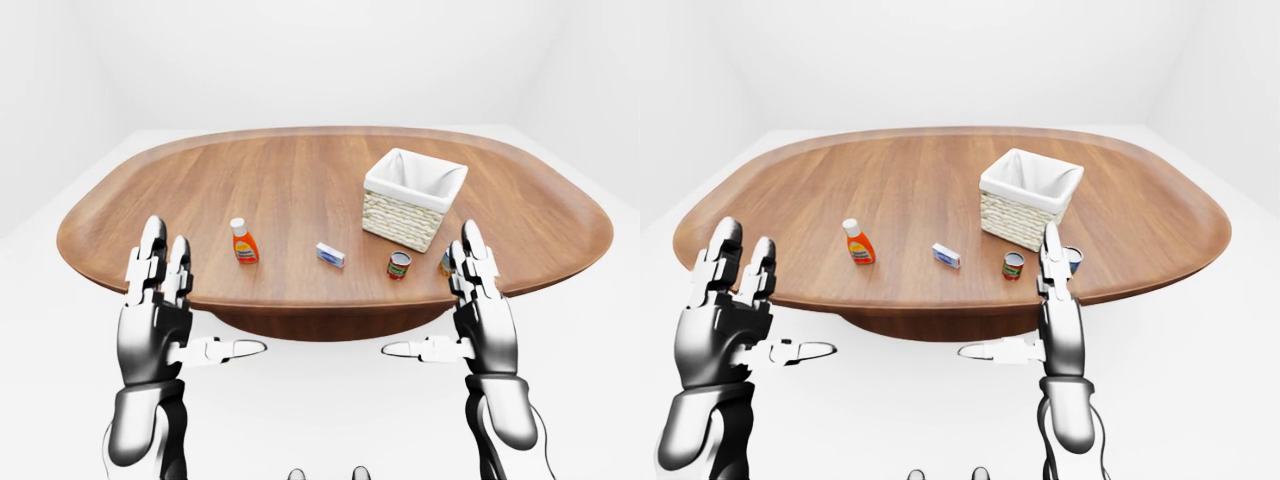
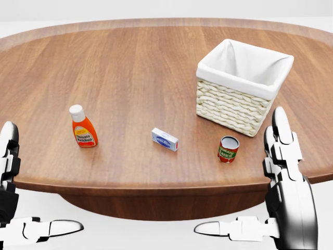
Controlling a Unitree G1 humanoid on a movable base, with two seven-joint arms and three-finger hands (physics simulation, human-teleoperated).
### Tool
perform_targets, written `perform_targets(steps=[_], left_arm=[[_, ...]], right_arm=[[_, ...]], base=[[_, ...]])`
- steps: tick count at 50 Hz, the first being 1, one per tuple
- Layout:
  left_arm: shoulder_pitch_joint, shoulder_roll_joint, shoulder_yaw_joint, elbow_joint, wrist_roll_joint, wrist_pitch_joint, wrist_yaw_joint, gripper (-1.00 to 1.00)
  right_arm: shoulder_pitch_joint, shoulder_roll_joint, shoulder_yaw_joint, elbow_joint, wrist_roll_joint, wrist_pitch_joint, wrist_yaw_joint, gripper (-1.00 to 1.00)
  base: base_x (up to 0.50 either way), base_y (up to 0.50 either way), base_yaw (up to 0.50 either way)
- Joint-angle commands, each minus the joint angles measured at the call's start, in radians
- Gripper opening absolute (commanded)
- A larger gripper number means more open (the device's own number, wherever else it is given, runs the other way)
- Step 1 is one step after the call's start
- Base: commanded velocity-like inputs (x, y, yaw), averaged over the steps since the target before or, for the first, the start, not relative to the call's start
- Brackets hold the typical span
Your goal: Pick up the ketchup, and put it in the basket.
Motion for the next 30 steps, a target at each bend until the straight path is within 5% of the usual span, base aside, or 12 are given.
perform_targets(steps=[1,30], left_arm=[[-0.014,0.002,0.017,0.001,-0.028,0.0,0.008,1.0],[-0.011,0.004,0.01,-0.009,-0.013,0.0,0.007,1.0]], right_arm=[[0.001,-0.004,0.009,-0.01,0.014,0.0,0.012,1.0],[0.01,-0.008,0.02,-0.019,-0.002,0.0,0.011,1.0]], base=[[0.5,0.0,0.0],[0.5,0.0,0.0]])
